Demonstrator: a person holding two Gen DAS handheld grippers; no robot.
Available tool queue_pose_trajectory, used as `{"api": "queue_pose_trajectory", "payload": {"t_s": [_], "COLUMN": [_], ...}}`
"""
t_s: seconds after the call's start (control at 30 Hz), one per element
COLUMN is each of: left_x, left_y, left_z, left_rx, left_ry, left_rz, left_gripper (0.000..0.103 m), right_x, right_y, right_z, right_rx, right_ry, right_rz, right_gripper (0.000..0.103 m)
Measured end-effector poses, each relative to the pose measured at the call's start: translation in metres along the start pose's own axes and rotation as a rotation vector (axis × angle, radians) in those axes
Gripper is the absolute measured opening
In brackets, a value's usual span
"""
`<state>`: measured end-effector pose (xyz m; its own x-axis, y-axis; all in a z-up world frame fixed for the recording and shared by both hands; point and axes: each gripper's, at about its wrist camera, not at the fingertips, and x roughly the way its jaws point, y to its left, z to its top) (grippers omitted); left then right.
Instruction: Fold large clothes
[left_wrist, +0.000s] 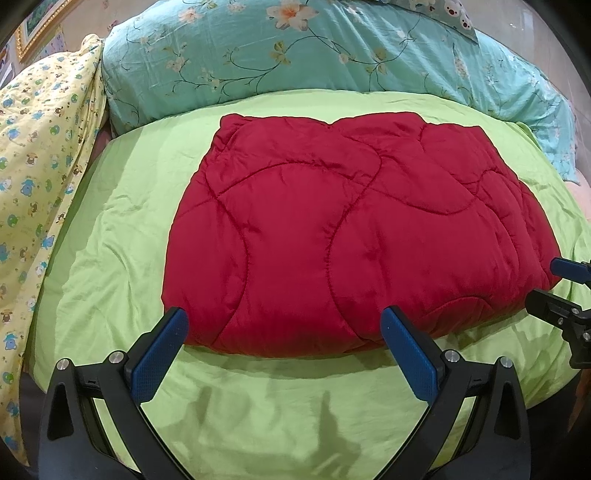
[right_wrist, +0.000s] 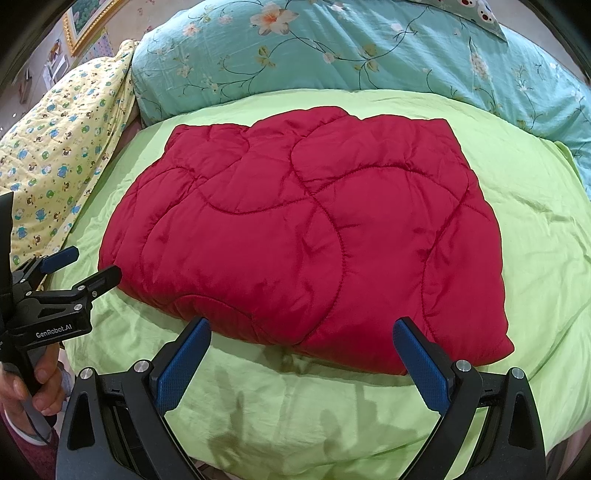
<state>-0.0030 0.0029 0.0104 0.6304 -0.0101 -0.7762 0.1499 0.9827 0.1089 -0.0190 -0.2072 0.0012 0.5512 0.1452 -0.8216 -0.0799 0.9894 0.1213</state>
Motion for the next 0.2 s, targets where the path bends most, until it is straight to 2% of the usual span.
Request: {"api": "queue_pose_trajectory", "payload": {"t_s": [0.2], "left_x": [-0.0016], "left_y": [-0.0025], "left_z": [0.0002], "left_rx": [0.002], "left_ry": [-0.011], "left_rz": [-0.036], "left_gripper": [0.103], "right_x": [0.0007], "right_y": [-0.0020], "right_z": [-0.0008], "right_rx": [0.002], "right_ry": [-0.001], "right_rz": [0.009], "right_gripper": [0.100]}}
